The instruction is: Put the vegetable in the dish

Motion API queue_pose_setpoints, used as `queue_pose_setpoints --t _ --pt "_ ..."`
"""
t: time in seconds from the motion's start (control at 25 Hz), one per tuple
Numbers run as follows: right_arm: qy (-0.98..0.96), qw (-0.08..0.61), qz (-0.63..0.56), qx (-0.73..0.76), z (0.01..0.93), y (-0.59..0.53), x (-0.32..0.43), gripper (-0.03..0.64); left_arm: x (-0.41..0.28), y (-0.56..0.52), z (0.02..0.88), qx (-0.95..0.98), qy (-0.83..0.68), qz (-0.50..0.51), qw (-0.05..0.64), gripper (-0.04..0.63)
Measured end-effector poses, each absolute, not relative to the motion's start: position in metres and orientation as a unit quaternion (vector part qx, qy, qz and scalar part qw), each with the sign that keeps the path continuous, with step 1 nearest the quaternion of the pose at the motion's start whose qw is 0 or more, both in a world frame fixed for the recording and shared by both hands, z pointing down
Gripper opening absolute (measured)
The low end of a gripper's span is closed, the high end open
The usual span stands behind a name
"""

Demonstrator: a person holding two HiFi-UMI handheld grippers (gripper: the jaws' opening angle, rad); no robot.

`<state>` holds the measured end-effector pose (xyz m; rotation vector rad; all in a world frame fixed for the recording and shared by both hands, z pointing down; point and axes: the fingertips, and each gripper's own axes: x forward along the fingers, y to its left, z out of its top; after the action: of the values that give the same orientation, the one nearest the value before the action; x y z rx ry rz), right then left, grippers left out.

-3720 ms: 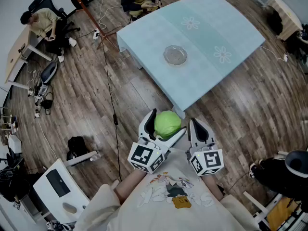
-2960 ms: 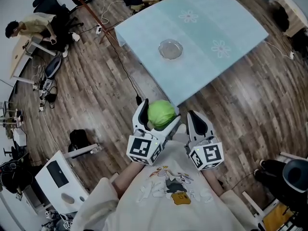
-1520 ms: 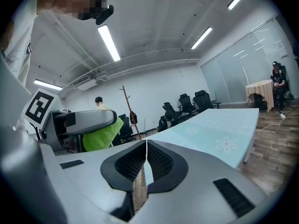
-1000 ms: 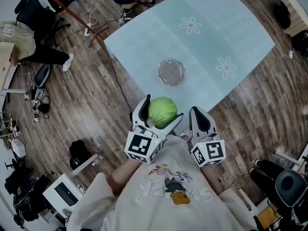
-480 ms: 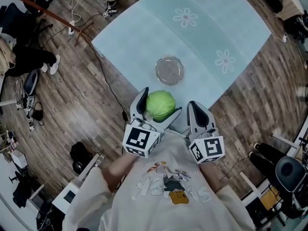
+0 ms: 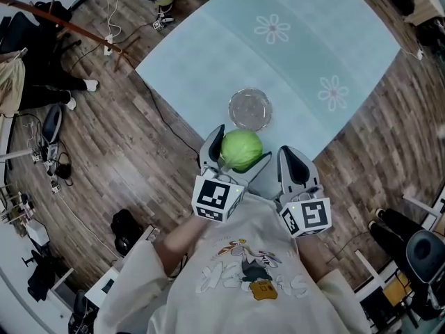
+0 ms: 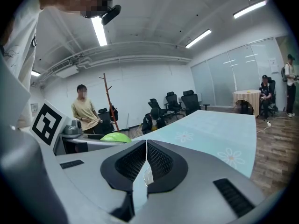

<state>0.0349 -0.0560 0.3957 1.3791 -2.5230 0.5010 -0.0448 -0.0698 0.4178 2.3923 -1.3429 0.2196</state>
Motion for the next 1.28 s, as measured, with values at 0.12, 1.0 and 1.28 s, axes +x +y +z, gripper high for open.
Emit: queue_pose_setpoints --t 0.12,1.0,1.28 --pt "-0.862 0.106 0.165 0.468 0.393 -0.064 0.034 0.023 -0.039 -0.080 0.431 0.852 -0.479 0.091 0.190 0.534" --pt "-0.849 0.140 0.144 0.488 0.452 -0.089 0.037 0.023 -0.032 -0.117 0.533 0.832 -0.484 0.168 0.212 0.534" --pt "-0.850 0.145 0.147 0.484 0.468 -0.095 0.036 0.023 -0.026 -0.128 0.568 0.827 -0.479 0.200 0.216 0.534"
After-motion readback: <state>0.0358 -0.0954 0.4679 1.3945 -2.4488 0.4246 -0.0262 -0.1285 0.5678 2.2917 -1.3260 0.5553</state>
